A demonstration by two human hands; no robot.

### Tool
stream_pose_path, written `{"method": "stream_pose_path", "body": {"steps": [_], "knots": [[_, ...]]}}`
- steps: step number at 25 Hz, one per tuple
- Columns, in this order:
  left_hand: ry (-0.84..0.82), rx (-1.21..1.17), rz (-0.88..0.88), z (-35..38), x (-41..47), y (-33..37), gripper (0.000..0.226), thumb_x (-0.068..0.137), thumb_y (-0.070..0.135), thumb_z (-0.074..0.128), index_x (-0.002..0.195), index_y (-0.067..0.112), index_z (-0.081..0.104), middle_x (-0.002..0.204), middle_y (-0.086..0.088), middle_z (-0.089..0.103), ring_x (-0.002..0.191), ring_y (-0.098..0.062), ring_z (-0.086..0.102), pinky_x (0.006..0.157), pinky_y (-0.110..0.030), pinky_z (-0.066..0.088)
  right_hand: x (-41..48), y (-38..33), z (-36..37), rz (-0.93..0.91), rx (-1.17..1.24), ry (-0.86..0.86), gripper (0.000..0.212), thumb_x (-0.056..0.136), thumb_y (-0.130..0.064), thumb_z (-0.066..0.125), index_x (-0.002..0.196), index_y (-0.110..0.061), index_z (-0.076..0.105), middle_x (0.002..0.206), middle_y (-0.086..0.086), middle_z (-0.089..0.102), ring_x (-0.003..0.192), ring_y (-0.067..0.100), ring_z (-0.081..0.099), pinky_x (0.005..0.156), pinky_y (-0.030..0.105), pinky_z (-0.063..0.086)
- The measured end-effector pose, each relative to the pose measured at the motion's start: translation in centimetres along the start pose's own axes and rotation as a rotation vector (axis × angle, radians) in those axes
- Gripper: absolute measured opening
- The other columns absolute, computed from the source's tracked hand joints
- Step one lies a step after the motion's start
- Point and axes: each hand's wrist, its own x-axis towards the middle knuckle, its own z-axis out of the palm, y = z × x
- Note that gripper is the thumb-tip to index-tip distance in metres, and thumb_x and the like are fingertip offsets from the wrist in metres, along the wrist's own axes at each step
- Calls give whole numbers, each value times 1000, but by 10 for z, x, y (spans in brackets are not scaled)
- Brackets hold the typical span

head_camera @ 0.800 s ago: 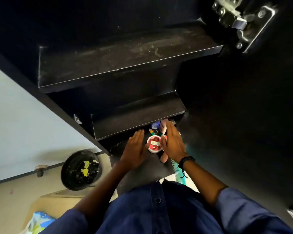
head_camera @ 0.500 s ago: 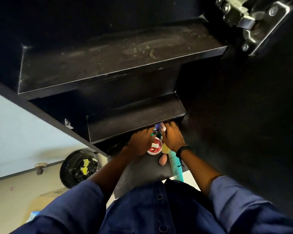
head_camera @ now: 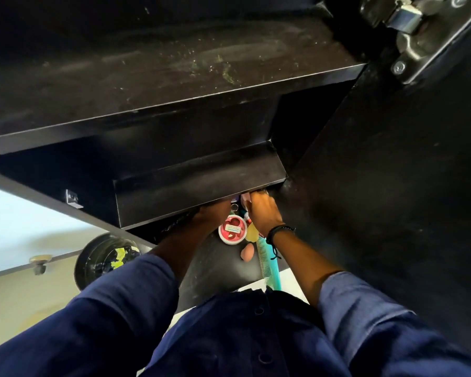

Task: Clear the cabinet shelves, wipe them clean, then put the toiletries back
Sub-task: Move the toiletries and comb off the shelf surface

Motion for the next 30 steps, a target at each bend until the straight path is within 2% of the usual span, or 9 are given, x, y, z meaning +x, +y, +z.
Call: {"method": "stream_pose_path", "body": {"steps": [1,4,9,13,17,19,21,26,30], "knots": [[79,169,-36,9,-6,-4,28,84,23,67,109,11,69,111,-6,69,102,-18,65,103,-30,28,2,2,3,-4,-30,1,27,92,-2,47,119,-2,52,120,19,57,112,36,53,93,39,41],[-17,370,-93,8,-23,-11,39,98,18,42,137,19,46,143,-9,46,133,-27,40,116,-35,22,-2,0,0,11,-48,-4,24,94,-5,45,116,-2,53,119,20,57,112,35,52,93,38,39],[-5,268,-224,-26,-68,-36,43,93,18,49,136,22,46,137,-9,52,123,-29,51,99,-39,44,-4,-8,0,-75,-66,56,17,90,-4,55,105,-1,61,107,20,66,101,36,61,85,40,48],[-102,424,-195,-44,-86,-50,28,95,28,50,114,10,61,119,-12,62,110,-29,58,91,-31,43,-6,-32,6,-251,-110,39,15,90,-11,56,101,-9,66,93,15,70,89,34,65,77,39,50],[-144,389,-248,-65,-92,-60,36,97,23,49,125,3,56,121,-11,61,115,-22,56,86,-16,43,-7,-71,8,-361,-51,24,4,85,-10,64,86,-8,67,75,19,68,68,41,65,57,41,51],[-196,442,-111,-68,-91,-61,33,100,18,40,127,3,51,138,-13,49,130,-24,42,104,-21,27,-5,-90,15,-399,-54,-5,13,91,-14,57,96,-7,67,91,20,69,83,38,66,71,42,52],[-179,470,-101,-70,-91,-62,32,101,14,37,127,2,50,142,-14,44,133,-24,38,107,-23,21,-3,-103,25,-345,12,-57,25,96,-20,48,100,-5,68,106,19,68,100,36,62,87,40,47],[-170,288,-391,-77,-94,-46,29,95,8,49,117,-9,58,124,-22,58,122,-37,50,97,-33,39,-4,-121,35,-253,140,-192,33,99,-24,43,111,-1,64,118,17,64,111,32,57,97,36,43],[-180,367,-359,-81,-106,-38,31,95,3,41,123,2,55,129,-15,56,121,-31,51,99,-35,39,-1,-131,37,-219,142,-235,43,101,-31,40,134,-4,49,138,15,52,130,29,44,108,32,31]]}}
